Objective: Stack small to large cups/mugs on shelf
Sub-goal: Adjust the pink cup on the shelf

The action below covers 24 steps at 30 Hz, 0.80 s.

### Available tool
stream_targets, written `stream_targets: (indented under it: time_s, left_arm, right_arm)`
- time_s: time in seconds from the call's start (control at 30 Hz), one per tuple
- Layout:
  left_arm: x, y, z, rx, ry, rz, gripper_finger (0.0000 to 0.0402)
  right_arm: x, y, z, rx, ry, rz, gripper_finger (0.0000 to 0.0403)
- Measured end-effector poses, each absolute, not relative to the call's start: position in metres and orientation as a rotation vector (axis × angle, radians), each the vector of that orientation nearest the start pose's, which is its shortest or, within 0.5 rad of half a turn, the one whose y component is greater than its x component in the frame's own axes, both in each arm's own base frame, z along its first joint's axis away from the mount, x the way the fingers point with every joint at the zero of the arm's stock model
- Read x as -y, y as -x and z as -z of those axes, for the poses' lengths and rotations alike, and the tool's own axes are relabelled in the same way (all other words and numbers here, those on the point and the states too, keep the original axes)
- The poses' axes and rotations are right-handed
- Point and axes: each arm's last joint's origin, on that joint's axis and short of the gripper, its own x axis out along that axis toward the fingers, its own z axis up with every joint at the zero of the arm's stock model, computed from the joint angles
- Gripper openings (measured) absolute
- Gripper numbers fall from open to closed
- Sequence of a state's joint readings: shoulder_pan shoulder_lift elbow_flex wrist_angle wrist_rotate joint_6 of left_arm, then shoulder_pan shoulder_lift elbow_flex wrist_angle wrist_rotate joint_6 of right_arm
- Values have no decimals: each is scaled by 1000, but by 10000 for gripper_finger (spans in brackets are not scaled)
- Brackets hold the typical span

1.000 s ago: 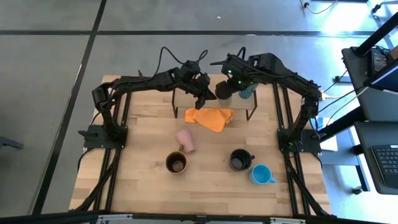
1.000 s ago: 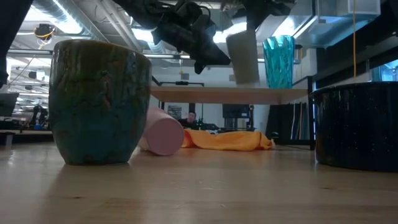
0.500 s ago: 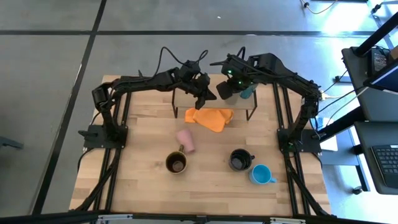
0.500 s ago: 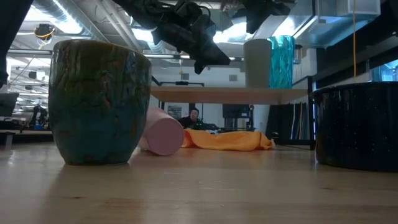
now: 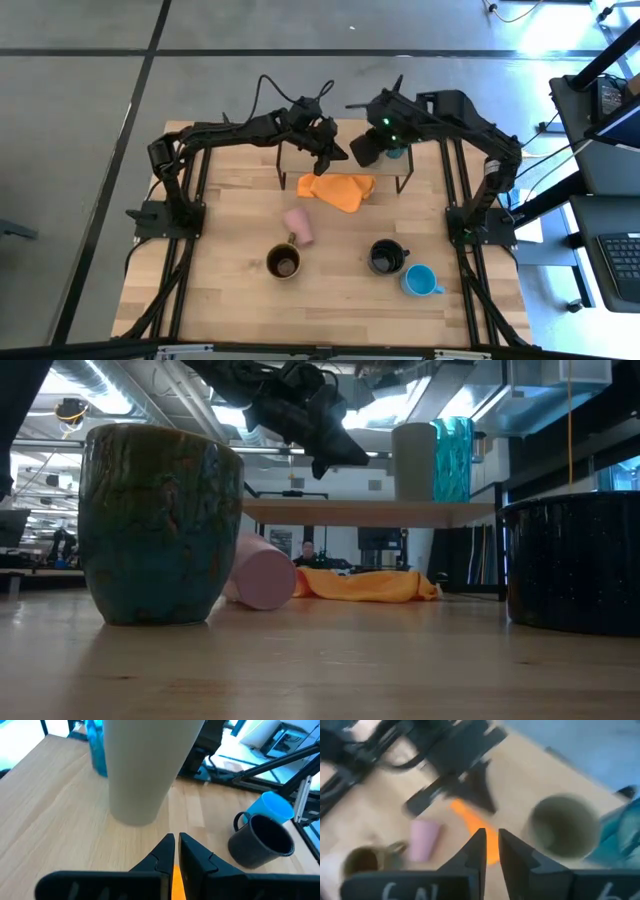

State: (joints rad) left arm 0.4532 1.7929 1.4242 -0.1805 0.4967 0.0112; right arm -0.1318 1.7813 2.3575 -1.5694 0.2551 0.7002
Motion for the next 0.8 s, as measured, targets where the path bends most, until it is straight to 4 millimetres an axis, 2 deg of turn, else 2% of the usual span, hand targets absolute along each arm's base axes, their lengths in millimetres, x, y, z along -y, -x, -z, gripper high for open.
stream_targets:
  time_s: [0.1, 0.2, 0.37, 0.43, 0.57, 0.73, 0.8]
  left_arm:
    - [-167, -367, -279, -539, 263, 35, 18]
    - [-159, -353, -287, -609, 237, 47, 18]
    - [-123, -322, -310, -782, 143, 58, 10]
    - [-107, -311, -313, -847, 104, 63, 4]
    - [-86, -292, -297, -897, 122, 75, 2]
    - [-75, -262, -263, -850, 275, 5, 13]
    - [-71, -250, -256, -809, 337, -11, 16]
  right_arm:
    - [26, -303, -459, -871, -587, 620, 52]
    - [3, -308, -453, -901, -567, 562, 52]
    - [-24, -311, -444, -927, -515, 545, 52]
    - [-33, -313, -439, -935, -519, 533, 52]
    - [-50, -319, -425, -970, -532, 501, 52]
    - [-68, -324, -406, -1024, -559, 477, 52]
    - [-75, -324, -400, -1042, -563, 483, 52]
